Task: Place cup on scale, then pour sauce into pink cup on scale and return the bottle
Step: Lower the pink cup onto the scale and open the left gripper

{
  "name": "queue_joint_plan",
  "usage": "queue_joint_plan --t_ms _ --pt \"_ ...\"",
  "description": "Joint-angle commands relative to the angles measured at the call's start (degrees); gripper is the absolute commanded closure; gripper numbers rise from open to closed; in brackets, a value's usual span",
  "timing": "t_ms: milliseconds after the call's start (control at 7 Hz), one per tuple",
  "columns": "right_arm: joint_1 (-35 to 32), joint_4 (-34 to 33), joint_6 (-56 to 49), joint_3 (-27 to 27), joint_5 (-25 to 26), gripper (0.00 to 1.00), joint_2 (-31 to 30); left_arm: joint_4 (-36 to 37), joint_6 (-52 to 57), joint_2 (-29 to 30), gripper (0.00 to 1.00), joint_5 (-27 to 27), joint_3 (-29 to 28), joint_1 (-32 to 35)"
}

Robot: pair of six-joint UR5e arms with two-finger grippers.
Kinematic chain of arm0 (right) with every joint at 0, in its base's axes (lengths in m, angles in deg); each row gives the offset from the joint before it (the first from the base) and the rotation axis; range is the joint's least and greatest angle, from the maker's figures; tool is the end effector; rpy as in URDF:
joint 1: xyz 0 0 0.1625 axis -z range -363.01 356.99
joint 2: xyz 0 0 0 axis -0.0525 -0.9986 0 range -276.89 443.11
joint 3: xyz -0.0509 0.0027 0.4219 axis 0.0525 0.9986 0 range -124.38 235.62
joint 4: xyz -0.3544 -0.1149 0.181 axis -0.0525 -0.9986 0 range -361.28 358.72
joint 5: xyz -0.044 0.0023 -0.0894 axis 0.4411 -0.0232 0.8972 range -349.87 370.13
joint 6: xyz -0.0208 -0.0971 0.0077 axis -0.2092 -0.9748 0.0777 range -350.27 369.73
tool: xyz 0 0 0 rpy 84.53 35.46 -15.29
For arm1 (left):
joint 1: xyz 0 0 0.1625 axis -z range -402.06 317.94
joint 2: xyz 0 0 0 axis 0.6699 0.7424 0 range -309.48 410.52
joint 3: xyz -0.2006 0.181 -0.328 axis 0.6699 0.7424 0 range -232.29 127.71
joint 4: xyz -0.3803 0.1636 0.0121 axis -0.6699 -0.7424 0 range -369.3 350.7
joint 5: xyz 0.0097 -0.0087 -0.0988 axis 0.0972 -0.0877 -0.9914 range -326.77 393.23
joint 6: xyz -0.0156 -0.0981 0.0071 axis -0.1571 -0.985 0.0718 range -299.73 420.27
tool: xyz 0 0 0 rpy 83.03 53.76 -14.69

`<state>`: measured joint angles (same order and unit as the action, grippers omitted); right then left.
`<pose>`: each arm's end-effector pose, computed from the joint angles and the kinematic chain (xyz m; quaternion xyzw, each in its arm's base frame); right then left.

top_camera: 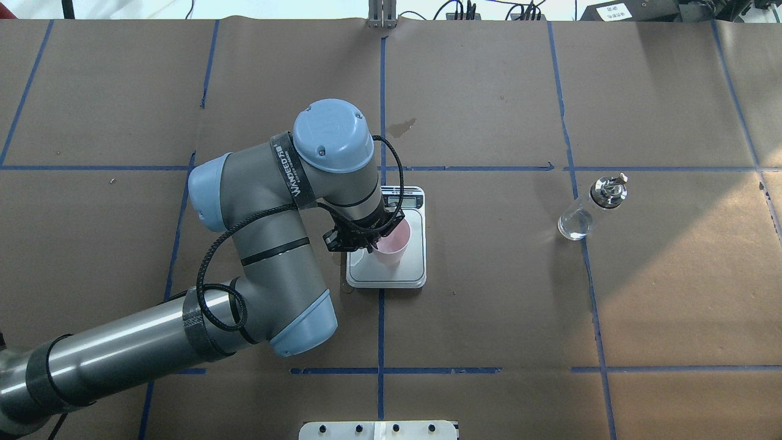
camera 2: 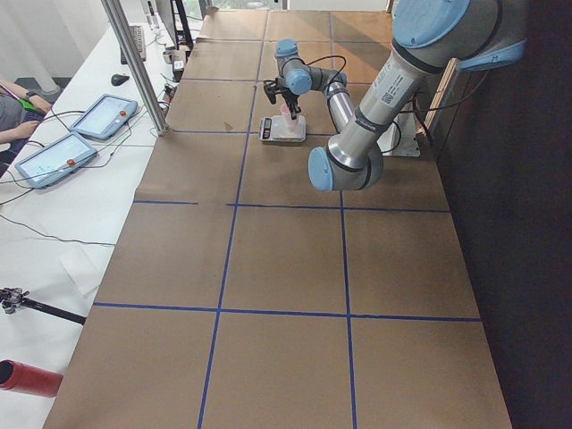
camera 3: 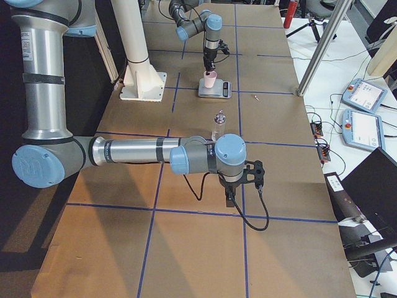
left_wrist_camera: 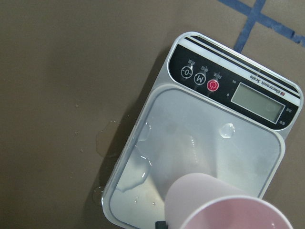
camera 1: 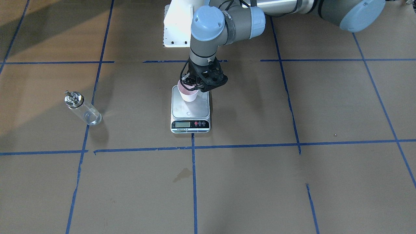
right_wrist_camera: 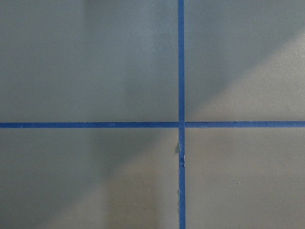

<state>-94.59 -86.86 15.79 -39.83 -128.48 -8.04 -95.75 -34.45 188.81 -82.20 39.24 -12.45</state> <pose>0.0722 -0.4892 0.6080 0.0532 -0.4127 0.0294 0.9088 0.5675 -0.4266 0.1357 -0.1150 0.4179 -0.1821 0.8826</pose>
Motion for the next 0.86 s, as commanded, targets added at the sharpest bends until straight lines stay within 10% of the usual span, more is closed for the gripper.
queue_joint_plan --t_ms 0,143,714 --pt "0.0 -0.02 0.0 0.0 0.0 0.0 0.0 -1.16 0.06 -0.04 1.0 0.73 -0.38 0.35" --pt "0.0 -0.02 -0.09 0.09 0.09 0.0 0.0 -1.26 -0.12 -0.04 1.0 0.73 -0.39 0.36" --pt "0.0 -0.11 0.0 0.09 0.0 0.0 0.09 -2.75 -0.03 -0.04 0.01 0.74 -1.18 0.62"
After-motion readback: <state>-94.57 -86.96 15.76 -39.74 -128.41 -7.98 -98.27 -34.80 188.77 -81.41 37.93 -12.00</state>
